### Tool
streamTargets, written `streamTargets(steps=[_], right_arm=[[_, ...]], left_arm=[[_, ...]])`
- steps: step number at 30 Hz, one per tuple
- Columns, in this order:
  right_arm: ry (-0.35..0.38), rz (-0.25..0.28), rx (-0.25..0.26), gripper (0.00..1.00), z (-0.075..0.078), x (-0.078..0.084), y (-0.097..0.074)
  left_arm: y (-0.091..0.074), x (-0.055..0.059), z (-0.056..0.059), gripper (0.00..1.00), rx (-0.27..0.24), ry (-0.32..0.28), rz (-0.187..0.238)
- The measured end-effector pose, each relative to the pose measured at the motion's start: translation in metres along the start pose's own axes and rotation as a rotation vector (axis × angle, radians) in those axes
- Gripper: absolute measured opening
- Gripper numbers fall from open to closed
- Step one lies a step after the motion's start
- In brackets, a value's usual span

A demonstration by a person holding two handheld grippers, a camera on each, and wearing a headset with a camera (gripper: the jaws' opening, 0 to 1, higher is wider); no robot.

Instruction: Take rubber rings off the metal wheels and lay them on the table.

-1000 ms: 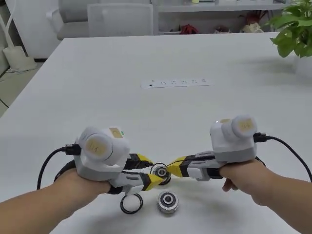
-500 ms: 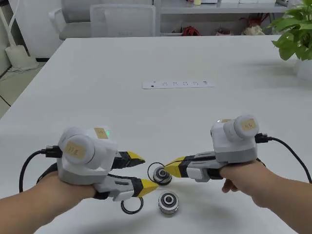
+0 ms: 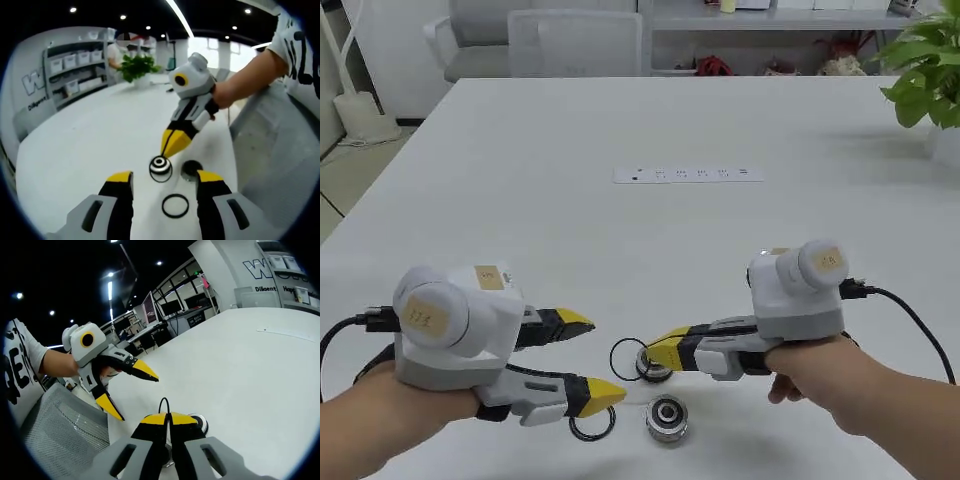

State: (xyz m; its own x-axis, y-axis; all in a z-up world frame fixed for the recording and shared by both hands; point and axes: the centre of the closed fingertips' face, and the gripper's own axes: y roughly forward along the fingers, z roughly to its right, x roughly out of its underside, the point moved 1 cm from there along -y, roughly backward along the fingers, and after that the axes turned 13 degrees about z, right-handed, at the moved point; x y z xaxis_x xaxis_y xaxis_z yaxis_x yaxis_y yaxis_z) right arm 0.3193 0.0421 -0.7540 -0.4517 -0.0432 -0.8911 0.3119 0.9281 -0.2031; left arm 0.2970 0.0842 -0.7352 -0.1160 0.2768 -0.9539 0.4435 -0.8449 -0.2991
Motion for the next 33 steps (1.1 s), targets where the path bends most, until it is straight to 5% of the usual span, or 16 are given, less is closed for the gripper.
streamTargets(steps=[11,33], right_arm=[[0.025,-0.004,-0.036,0.0,-0.015,0.003,0.007],[0.042,-0.08,-0.108,0.0,-0.04,0.028,0.025]], left_arm=[[-0.012,0.008,0.007,0.59,0.011,0.042,-0.019],[-0.038,0.025,0.007,0.64,-0.035,-0.011,-0.028]])
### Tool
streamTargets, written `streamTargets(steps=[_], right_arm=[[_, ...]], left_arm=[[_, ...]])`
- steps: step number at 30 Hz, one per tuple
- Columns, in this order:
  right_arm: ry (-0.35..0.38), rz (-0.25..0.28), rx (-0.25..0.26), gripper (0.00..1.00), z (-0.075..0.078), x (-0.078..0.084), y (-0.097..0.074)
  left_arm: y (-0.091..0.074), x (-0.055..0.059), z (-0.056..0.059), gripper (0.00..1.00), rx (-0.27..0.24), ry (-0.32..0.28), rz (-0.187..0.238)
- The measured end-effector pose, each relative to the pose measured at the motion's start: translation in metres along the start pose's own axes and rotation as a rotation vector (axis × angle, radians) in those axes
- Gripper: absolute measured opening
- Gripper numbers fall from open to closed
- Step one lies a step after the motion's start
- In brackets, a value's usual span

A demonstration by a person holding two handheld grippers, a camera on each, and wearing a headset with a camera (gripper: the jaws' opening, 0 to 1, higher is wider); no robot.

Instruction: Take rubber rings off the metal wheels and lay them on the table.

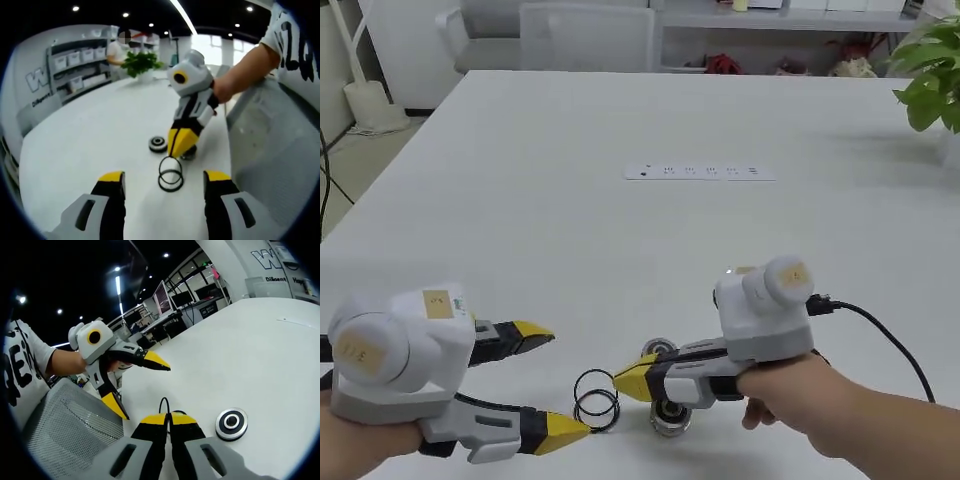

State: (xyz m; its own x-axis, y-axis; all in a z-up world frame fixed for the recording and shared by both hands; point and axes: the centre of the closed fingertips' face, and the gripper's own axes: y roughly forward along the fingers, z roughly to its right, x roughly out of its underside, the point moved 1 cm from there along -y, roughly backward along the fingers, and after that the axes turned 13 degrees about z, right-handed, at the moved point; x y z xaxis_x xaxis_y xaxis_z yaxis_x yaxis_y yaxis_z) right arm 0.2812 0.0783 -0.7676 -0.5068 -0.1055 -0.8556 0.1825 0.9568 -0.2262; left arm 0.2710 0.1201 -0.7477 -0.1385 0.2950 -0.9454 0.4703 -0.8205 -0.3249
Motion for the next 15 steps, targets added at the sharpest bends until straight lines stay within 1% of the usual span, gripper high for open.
streamTargets(steps=[5,15], right_arm=[[-0.002,-0.025,-0.006,0.0,-0.002,0.007,0.002],[0.002,-0.055,0.011,0.0,0.002,0.016,0.003]], left_arm=[[-0.002,0.0,0.001,0.64,-0.005,-0.005,-0.001],[-0.004,0.002,0.002,0.64,-0.013,-0.01,-0.008]])
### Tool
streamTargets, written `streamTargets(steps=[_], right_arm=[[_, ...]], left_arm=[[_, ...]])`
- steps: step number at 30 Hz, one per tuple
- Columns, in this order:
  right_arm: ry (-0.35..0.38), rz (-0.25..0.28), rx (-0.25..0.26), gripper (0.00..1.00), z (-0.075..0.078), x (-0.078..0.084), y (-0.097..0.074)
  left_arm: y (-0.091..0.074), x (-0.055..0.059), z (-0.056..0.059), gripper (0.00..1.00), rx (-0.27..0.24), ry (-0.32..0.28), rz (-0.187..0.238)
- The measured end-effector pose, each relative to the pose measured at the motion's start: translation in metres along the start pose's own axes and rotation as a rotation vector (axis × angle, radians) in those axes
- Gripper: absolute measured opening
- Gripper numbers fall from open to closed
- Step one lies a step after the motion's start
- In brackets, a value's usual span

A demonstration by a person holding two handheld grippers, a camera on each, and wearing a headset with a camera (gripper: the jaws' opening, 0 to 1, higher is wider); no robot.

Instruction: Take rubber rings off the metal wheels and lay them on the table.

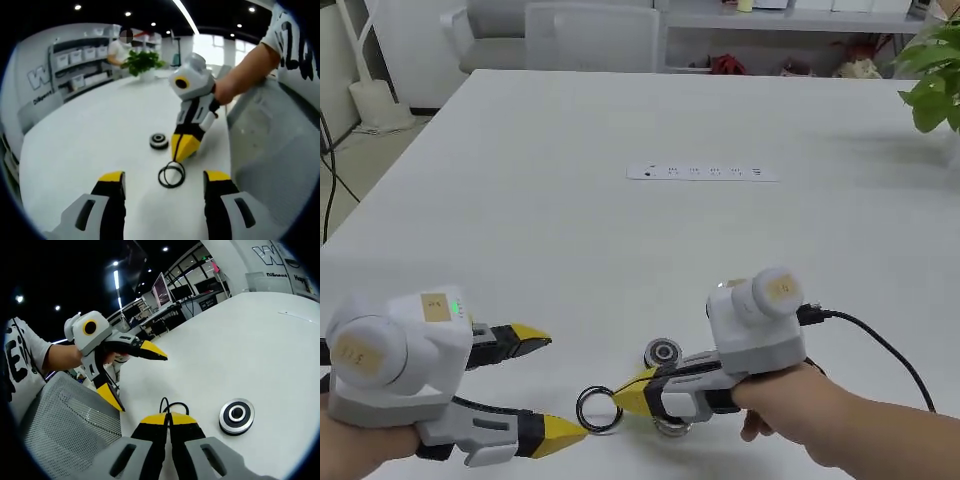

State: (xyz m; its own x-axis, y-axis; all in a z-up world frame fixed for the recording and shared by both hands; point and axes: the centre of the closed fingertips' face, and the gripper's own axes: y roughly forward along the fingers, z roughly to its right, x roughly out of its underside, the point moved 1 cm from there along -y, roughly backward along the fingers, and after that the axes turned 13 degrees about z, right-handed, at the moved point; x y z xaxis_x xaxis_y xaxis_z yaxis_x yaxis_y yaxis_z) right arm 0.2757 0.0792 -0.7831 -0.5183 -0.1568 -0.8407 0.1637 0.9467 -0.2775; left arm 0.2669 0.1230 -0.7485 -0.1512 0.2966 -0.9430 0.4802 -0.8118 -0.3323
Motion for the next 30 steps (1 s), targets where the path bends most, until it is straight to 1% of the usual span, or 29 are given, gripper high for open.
streamTargets(steps=[7,13,18,22,30], right_arm=[[-0.005,-0.001,0.02,0.0,0.004,0.001,0.0],[-0.018,0.001,0.039,0.0,0.008,0.001,0.001],[-0.031,0.007,0.056,0.03,0.012,0.0,-0.001],[-0.038,0.02,0.065,0.05,0.015,-0.004,-0.003],[-0.05,0.042,0.077,0.07,0.018,-0.013,-0.009]], left_arm=[[-0.001,0.002,0.0,0.64,-0.006,-0.006,-0.008],[0.0,0.002,0.0,0.64,-0.006,-0.01,-0.009],[0.001,0.003,-0.001,0.64,-0.004,-0.01,-0.014],[0.002,0.003,-0.003,0.64,-0.001,-0.008,-0.015],[0.005,-0.002,-0.005,0.63,0.007,0.006,-0.014]])
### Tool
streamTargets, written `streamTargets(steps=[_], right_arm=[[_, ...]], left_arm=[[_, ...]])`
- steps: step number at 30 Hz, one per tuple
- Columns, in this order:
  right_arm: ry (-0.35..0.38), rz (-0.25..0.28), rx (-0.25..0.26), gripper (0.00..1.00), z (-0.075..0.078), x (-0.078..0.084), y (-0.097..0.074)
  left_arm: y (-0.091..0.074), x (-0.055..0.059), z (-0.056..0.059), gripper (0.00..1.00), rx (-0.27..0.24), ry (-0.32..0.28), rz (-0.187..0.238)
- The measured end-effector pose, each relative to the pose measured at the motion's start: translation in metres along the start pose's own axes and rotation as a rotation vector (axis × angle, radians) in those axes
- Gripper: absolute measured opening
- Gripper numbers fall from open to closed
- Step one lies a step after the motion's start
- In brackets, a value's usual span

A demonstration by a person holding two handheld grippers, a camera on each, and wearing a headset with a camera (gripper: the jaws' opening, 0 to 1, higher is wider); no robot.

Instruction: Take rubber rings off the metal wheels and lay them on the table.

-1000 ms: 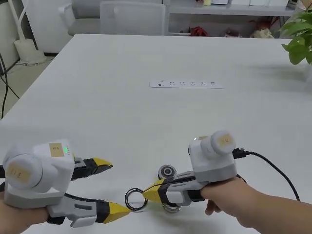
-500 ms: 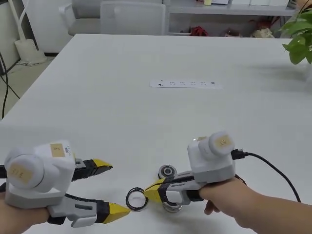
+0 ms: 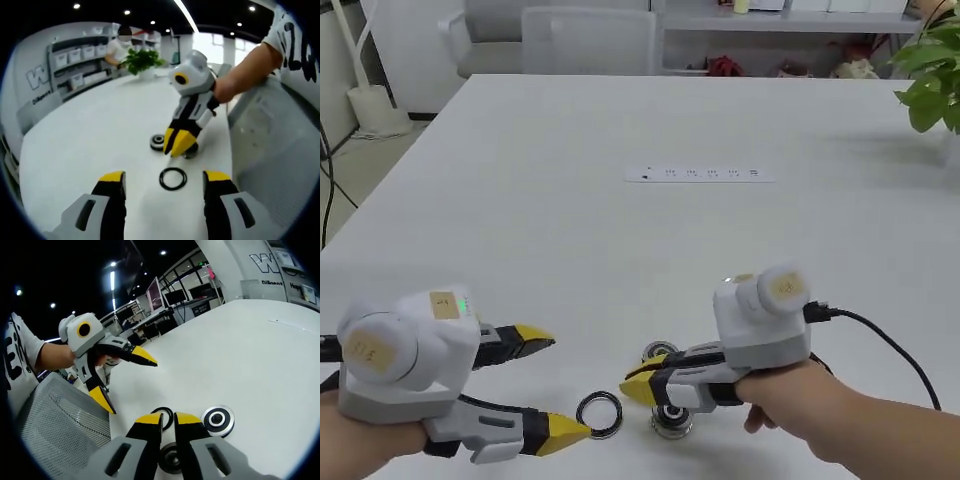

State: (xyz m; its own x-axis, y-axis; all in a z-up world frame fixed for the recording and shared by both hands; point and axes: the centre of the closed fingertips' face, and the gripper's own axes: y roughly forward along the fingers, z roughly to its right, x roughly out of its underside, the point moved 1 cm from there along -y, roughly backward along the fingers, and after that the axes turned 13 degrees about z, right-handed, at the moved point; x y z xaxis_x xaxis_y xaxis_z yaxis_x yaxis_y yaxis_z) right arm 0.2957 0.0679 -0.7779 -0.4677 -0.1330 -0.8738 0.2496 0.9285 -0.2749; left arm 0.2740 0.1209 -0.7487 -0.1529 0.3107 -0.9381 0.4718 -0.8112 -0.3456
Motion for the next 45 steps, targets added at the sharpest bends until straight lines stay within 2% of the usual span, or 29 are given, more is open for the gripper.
streamTargets(steps=[16,25,34,45], right_arm=[[-0.023,0.08,0.078,0.13,0.026,-0.033,-0.026],[-0.038,0.096,0.133,0.14,0.047,-0.042,-0.046],[-0.064,0.068,0.163,0.15,0.063,-0.035,-0.056],[-0.097,0.007,0.156,0.17,0.068,-0.016,-0.052]], left_arm=[[0.016,-0.023,-0.01,0.61,0.01,0.034,0.022],[0.031,-0.033,-0.014,0.61,0.026,0.055,0.03],[0.047,-0.038,-0.019,0.59,0.042,0.06,0.024],[0.064,-0.034,-0.022,0.58,0.062,0.06,0.012]])
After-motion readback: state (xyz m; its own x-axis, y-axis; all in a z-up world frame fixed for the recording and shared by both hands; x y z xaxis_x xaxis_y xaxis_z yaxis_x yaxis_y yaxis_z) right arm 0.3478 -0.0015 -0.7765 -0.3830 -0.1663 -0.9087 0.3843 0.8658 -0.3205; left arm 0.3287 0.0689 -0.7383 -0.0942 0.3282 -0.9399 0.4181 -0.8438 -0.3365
